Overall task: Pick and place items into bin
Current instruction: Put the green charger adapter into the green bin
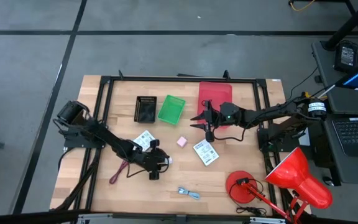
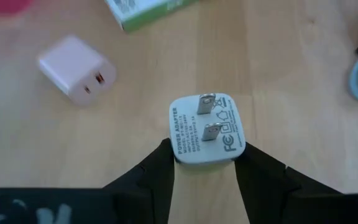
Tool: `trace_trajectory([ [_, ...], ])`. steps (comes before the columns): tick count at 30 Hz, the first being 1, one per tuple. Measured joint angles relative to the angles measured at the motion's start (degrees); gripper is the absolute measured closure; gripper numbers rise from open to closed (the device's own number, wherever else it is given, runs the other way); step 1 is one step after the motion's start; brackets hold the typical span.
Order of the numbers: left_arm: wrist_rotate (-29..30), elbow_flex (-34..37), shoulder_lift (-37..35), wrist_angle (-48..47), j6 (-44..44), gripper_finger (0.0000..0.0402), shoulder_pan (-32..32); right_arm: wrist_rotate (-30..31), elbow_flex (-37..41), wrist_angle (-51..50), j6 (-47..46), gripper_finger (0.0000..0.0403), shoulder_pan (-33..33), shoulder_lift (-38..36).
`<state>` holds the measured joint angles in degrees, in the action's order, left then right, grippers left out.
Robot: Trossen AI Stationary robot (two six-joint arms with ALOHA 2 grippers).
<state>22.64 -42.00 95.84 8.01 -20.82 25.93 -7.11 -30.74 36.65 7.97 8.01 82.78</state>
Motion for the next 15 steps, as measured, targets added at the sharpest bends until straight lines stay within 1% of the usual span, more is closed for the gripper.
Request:
trace_trajectory([
  [4,1.99,0.0,-6.48,-5.31,2.35,0.0262,0.0,0.02,0.02,-0.52,0.0,0.0295,0.0,0.0],
  [9,4.8,0.12,-14.19,-12.45,3.04,0.0262,0.0,0.02,0.02,-0.51,-0.03,0.0295,0.0,0.0],
  [15,7.53,4.76,-20.69,-12.26,4.6,0.0264,-0.33,0.0,0.02,-0.57,-0.24,0.0295,0.0,0.0],
])
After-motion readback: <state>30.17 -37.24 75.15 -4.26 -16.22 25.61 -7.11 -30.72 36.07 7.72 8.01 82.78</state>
